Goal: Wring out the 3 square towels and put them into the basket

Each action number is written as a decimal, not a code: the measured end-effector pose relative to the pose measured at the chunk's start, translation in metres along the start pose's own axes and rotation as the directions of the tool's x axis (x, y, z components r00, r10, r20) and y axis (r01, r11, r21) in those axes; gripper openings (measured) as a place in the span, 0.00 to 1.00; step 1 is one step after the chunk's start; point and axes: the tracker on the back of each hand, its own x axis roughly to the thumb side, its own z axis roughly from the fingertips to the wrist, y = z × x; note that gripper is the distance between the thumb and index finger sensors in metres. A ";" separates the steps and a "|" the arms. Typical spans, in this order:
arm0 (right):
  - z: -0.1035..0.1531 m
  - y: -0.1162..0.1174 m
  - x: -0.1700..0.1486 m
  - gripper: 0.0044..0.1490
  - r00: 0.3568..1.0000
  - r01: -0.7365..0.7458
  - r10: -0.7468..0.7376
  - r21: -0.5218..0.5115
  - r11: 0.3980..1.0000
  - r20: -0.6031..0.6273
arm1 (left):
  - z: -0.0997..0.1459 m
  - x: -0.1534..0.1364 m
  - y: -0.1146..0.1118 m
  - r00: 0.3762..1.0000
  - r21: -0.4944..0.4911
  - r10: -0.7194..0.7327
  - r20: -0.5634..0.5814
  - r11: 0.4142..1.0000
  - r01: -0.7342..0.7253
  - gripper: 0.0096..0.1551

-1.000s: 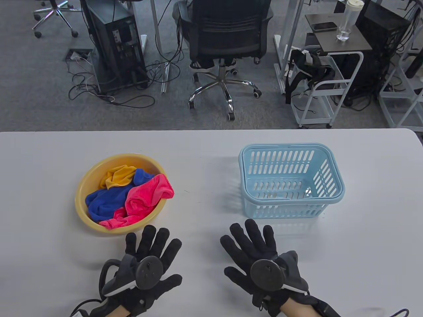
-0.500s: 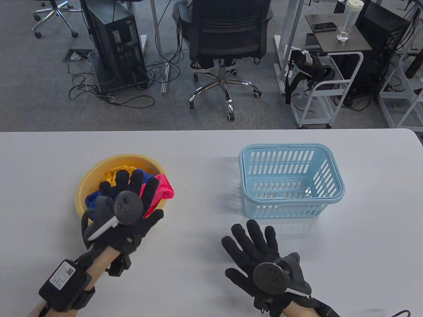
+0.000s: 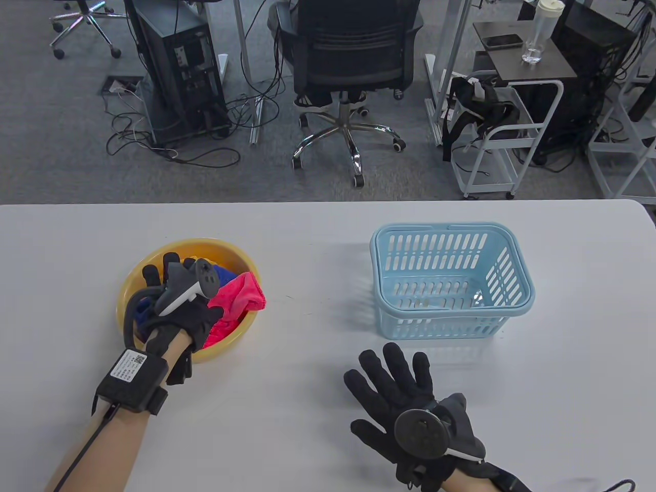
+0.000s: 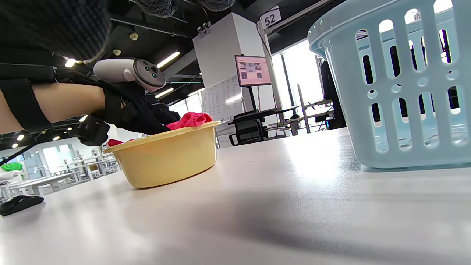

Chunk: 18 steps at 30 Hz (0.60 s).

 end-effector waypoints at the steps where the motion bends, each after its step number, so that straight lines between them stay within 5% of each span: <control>1: 0.000 0.000 0.000 0.50 1.000 0.001 -0.001 -0.002 1.000 -0.002 | 0.001 -0.001 0.003 1.000 0.035 0.010 -0.001 0.999 -0.010 0.28; 5: 0.000 -0.001 0.000 0.50 1.000 0.007 -0.007 -0.011 1.000 -0.007 | 0.017 -0.013 0.030 0.992 0.219 0.118 0.031 0.968 -0.122 0.24; 13: -0.001 0.002 0.001 0.50 1.000 -0.001 0.001 0.009 1.000 -0.013 | 0.071 -0.048 0.102 0.950 0.426 0.287 0.124 0.849 -0.312 0.24; 18: -0.001 0.001 0.001 0.50 1.000 0.000 0.000 0.005 1.000 -0.017 | 0.114 -0.072 0.146 0.880 0.556 0.398 0.260 0.683 -0.473 0.23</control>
